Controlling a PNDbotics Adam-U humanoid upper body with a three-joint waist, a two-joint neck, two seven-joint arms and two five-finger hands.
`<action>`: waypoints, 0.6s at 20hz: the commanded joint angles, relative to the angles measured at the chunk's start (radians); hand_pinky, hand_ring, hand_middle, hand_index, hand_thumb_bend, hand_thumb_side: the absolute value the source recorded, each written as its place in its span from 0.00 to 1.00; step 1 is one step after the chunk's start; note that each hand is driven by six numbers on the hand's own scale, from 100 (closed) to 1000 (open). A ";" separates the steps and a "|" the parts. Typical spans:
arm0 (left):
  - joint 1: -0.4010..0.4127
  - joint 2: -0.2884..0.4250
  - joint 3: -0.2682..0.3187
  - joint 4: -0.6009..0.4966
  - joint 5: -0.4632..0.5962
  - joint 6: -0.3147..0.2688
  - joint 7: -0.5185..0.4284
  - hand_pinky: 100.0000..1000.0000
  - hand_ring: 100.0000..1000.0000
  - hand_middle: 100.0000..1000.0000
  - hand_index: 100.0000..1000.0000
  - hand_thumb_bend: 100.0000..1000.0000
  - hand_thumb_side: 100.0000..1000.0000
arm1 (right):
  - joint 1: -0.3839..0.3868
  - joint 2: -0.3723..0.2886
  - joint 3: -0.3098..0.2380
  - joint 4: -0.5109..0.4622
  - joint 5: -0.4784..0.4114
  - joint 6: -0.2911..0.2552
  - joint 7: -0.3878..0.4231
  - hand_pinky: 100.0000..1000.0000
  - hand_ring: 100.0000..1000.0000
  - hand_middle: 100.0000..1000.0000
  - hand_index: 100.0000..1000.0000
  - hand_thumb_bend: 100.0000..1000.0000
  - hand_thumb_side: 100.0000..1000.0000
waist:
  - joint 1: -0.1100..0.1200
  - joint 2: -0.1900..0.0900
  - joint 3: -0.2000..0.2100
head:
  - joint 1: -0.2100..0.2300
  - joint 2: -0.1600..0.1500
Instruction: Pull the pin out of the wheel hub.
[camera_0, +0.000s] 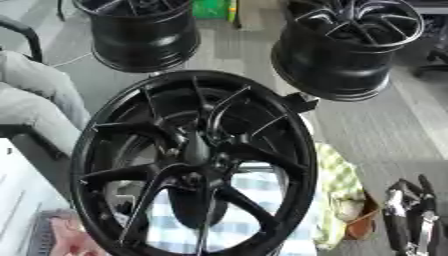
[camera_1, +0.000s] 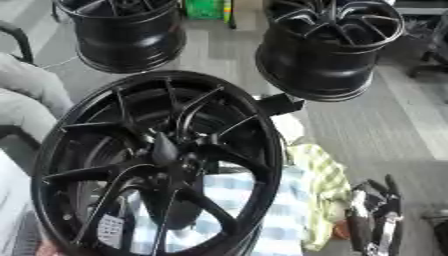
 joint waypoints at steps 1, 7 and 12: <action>0.028 0.029 0.055 -0.068 0.088 -0.001 0.083 0.85 0.81 0.83 0.94 0.20 0.43 | 0.000 -0.011 -0.007 -0.019 0.001 0.002 -0.004 0.59 0.60 0.71 0.94 0.00 0.55 | 0.004 -0.008 0.005 | -0.004 0.005; 0.201 -0.072 0.172 -0.337 0.405 -0.010 0.320 0.78 0.73 0.76 0.90 0.00 0.48 | 0.000 -0.009 -0.013 -0.022 0.003 0.003 -0.010 0.59 0.60 0.71 0.94 0.00 0.55 | 0.002 -0.005 0.025 | -0.015 0.005; 0.327 -0.268 0.227 -0.542 0.628 -0.015 0.512 0.75 0.70 0.74 0.89 0.00 0.59 | 0.003 -0.009 -0.015 -0.023 0.004 0.004 -0.012 0.59 0.60 0.71 0.94 0.00 0.54 | -0.001 -0.006 0.041 | -0.016 0.005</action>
